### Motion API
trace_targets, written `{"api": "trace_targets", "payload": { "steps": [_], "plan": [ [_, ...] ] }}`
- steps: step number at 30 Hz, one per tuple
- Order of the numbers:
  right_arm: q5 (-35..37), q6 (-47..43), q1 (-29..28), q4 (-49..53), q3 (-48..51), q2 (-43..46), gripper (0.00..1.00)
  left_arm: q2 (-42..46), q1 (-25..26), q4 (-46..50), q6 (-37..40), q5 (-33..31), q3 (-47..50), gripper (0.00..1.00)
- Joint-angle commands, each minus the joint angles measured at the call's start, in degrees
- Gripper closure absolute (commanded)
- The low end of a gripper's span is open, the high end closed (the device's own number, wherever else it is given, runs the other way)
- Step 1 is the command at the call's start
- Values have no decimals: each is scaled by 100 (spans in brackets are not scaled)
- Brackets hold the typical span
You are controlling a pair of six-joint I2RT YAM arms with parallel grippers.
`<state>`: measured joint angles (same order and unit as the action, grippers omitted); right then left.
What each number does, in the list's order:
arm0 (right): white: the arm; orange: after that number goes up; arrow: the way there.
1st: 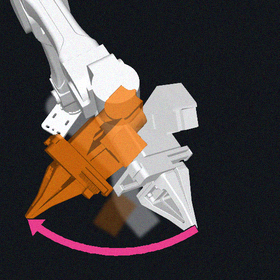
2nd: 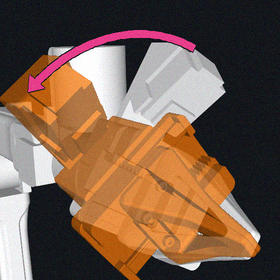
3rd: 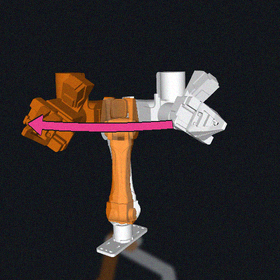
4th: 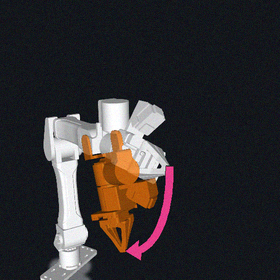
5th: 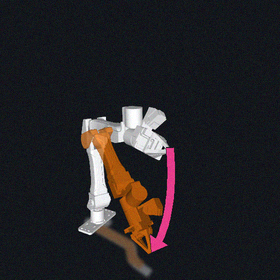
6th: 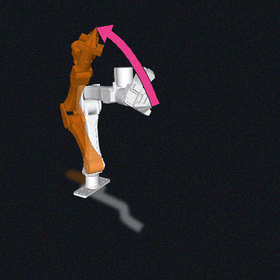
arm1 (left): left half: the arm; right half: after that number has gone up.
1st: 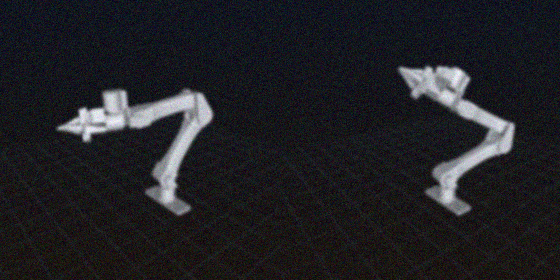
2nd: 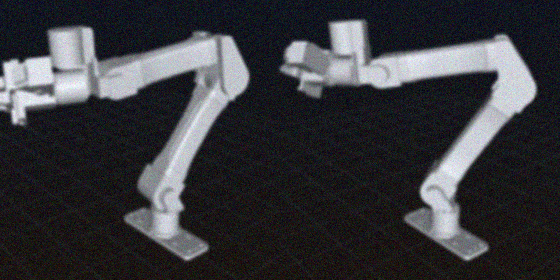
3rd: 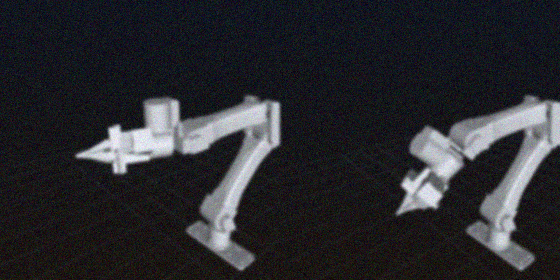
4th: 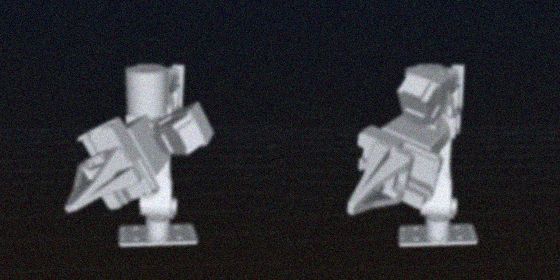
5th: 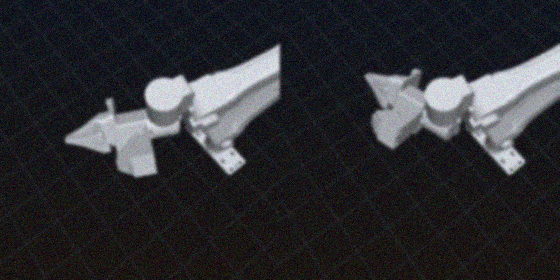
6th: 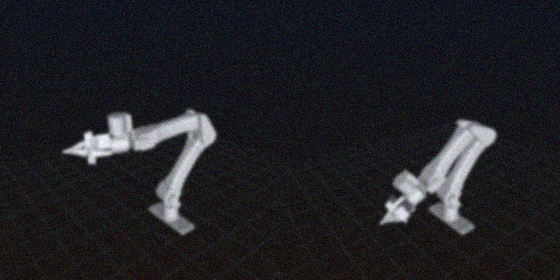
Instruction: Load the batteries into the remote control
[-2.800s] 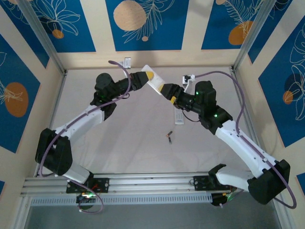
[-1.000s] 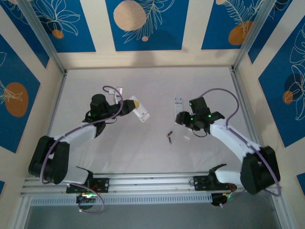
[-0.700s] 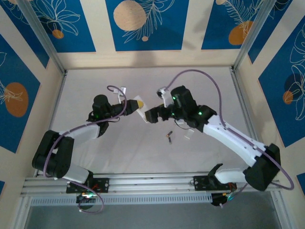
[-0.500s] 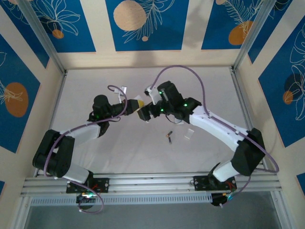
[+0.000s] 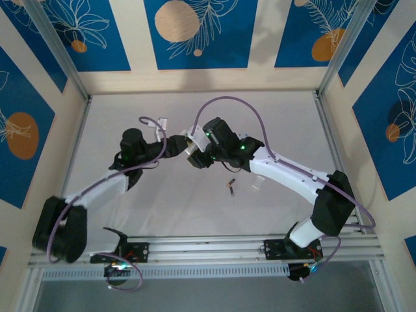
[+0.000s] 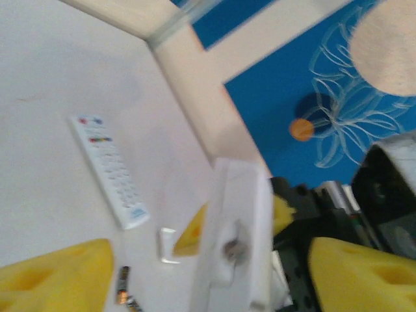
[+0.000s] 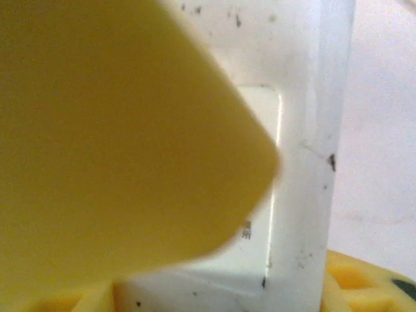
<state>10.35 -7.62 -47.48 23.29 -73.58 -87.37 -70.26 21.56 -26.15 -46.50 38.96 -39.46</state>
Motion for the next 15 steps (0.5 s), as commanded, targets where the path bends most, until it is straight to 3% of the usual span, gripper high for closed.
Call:
{"api": "trace_targets", "payload": {
  "steps": [1,4,7,11,15],
  "plan": [
    [-272,-1000,186,165,106,-34,64,1278,59,2331,2390,-1390,-599,7],
    [-1085,-1253,356,481,-105,-340,64,2264,51,3603,3746,-2574,-687,0],
    [-1450,-1164,445,691,-477,-865,65,3033,42,4380,4713,-3313,-668,0],
    [-1932,-1396,388,1063,-874,-1640,65,3614,42,5016,6039,-3154,-566,0],
    [-1827,-1819,248,1583,-1399,-2480,63,3883,47,5274,7116,-2623,-235,0]
  ]
}}
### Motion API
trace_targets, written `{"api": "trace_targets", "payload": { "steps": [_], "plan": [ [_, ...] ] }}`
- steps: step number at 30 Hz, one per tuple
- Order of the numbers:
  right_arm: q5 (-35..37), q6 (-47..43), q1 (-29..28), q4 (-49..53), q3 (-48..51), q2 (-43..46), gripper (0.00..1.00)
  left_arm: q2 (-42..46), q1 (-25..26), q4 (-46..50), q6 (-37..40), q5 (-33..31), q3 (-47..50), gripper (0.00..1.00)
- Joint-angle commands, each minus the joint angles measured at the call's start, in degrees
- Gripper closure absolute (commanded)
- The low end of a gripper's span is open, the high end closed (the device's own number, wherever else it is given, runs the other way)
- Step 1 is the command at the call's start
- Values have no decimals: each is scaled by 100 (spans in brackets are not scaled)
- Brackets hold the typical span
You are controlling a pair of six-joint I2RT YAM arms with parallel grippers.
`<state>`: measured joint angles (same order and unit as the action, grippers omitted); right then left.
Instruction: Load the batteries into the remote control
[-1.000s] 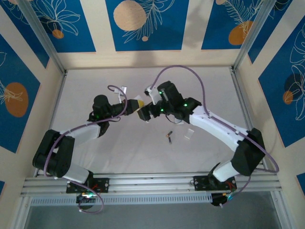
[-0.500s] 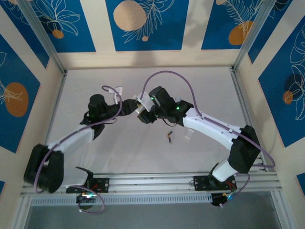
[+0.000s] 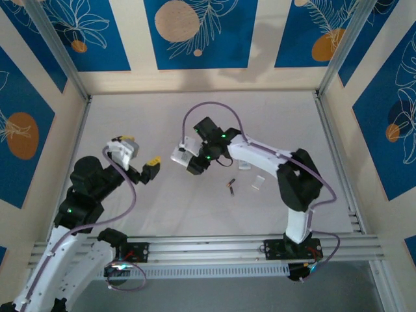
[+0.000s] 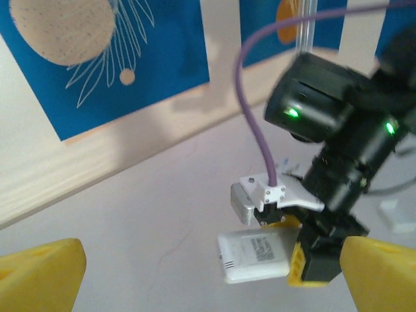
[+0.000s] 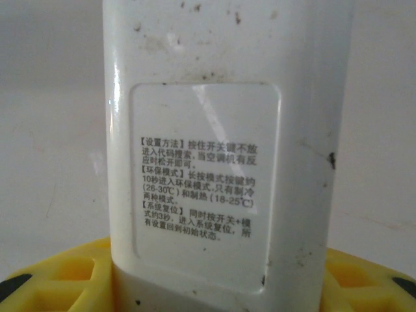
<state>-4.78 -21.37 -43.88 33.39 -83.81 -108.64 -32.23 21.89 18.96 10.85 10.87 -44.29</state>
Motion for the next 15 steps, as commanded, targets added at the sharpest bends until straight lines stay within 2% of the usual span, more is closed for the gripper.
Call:
{"api": "trace_targets", "payload": {
  "steps": [1,3,7,11,15],
  "plan": [
    [-173,-537,-149,765,-557,-587,62,117,16,800,1655,454,336,0],
    [124,-668,-209,1115,-859,-969,61,187,17,733,1941,890,534,0],
    [419,-894,-226,1169,-886,-1247,58,253,18,311,1964,1148,879,0],
    [709,-991,-217,1156,-777,-1239,39,152,17,344,2052,1171,970,0],
    [628,-862,-172,1077,-704,-1047,30,143,18,198,2053,1382,1075,0]
  ]
}}
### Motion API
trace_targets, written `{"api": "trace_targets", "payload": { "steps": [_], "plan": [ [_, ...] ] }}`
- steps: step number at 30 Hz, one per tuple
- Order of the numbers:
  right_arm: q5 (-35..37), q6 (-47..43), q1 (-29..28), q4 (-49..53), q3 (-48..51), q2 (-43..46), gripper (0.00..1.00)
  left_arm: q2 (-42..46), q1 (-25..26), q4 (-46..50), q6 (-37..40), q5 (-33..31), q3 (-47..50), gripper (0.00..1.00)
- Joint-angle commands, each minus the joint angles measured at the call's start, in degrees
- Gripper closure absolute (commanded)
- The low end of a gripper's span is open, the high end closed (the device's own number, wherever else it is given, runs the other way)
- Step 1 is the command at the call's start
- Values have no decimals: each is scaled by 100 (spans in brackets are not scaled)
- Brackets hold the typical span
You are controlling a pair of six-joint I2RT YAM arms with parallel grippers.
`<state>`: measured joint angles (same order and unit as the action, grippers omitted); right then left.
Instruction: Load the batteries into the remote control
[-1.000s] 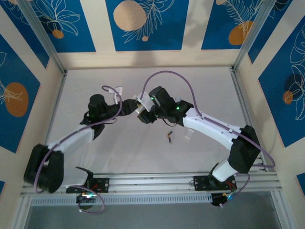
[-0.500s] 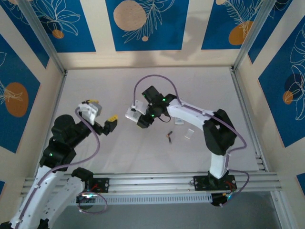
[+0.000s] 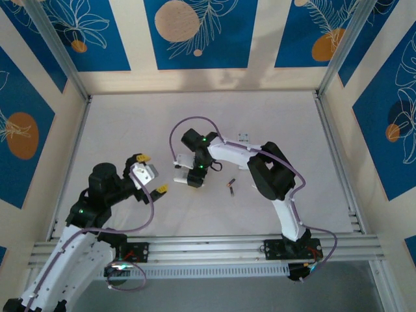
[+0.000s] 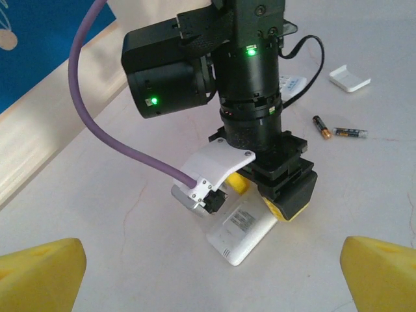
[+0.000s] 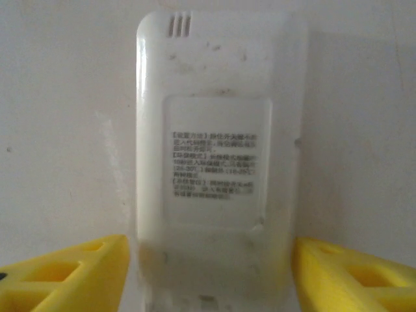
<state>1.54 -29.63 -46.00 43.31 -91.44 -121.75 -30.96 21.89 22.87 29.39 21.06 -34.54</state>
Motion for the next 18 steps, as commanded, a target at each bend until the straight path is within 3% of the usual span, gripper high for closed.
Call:
{"api": "trace_targets", "payload": {
  "steps": [1,6,10,14,16,18],
  "plan": [
    [-67,35,70,-69,155,410,28,5,17,-243,176,425,114,0],
    [-303,981,309,-1010,758,1477,24,-95,17,-304,79,365,90,0],
    [166,3698,610,-1926,1794,2823,27,-121,17,-659,-315,338,227,0],
    [1318,6589,710,-1039,2474,3744,37,-189,13,-992,-683,152,359,0],
    [1352,8026,928,-380,2706,3995,40,-278,15,-1156,-876,76,361,0],
    [1048,8859,1152,-104,2907,4073,47,-352,14,-1271,-1059,54,392,0]
  ]
}}
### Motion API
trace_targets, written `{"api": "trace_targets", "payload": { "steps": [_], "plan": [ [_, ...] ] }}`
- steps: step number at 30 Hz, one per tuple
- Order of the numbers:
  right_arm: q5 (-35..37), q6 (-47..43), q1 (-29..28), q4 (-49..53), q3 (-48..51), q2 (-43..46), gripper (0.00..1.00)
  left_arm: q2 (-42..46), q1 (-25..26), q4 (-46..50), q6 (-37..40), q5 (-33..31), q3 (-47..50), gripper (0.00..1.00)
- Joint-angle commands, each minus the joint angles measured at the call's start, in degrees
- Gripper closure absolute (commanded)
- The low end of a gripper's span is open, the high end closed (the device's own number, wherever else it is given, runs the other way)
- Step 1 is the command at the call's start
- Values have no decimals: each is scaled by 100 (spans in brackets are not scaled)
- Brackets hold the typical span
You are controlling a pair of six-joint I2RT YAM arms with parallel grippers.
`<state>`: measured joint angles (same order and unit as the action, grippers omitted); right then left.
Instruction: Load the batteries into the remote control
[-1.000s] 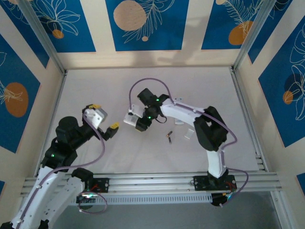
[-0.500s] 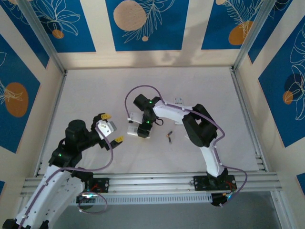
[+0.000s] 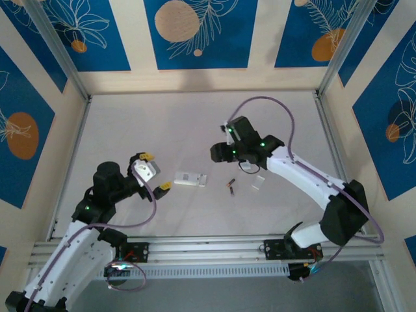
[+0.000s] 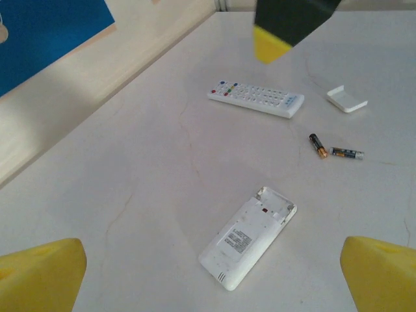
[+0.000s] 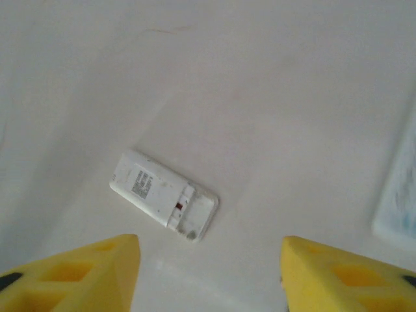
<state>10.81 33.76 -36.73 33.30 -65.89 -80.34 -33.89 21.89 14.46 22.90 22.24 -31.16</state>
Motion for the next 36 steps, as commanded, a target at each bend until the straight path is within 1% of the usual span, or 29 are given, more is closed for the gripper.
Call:
{"api": "trace_targets", "payload": {
  "steps": [1,3,4,5,6,13,17,23,33,34,36],
  "plan": [
    [-59,2827,302,946,442,-67,50,-81,17,-465,-469,-84,69,0],
    [-242,3327,311,879,622,-132,57,-83,17,-475,-488,-93,96,0],
    [-280,3513,293,780,717,-216,62,-75,17,-462,-481,-112,117,0],
    [-262,3603,290,704,767,-291,67,-66,18,-467,-457,-128,129,0],
    [-194,3705,295,707,766,-421,70,-50,19,-467,-438,-145,146,0],
    [-147,3799,200,542,616,-1259,71,-23,17,-576,-355,-185,229,0],
    [-182,3512,158,177,587,-1626,70,-82,17,-545,-319,-159,198,0],
    [-111,3368,112,109,537,-1972,70,-101,17,-532,-278,-141,222,0],
    [79,3024,79,-7,498,-2239,79,-170,17,-515,-237,-145,212,0],
    [92,2997,74,-3,489,-2241,82,-172,17,-510,-227,-160,211,0],
    [144,2902,74,40,442,-2224,91,-165,17,-489,-214,-180,213,0]
  ]
}}
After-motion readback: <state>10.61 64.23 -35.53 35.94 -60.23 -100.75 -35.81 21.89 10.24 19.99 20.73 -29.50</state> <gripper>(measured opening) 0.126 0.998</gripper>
